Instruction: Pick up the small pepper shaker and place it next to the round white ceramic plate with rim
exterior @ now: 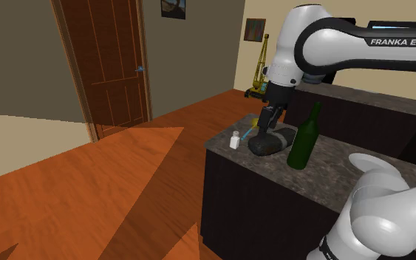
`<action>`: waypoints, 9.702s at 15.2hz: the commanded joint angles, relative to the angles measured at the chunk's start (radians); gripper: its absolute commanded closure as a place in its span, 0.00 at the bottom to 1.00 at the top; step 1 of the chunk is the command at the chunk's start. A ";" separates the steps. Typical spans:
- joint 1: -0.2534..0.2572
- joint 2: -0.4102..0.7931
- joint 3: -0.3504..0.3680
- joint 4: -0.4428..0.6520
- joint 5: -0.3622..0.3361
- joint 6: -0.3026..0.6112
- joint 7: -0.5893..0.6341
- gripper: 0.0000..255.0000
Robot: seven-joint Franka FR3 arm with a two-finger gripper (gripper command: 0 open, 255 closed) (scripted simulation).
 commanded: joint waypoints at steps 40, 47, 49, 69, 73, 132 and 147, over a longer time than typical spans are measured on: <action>-0.061 0.950 -0.346 0.237 0.262 0.819 -0.646 0.00; -0.061 0.949 -0.346 0.237 0.262 0.819 -0.646 1.00; -0.061 0.949 -0.346 0.237 0.262 0.819 -0.646 1.00; -0.051 0.836 -0.363 0.305 0.159 0.653 -0.559 1.00; -0.050 0.811 -0.364 0.332 0.139 0.604 -0.540 1.00; -0.517 0.073 -0.954 0.183 -0.391 0.091 -1.279 1.00; -0.496 0.105 -1.101 0.091 -0.446 0.245 -1.338 1.00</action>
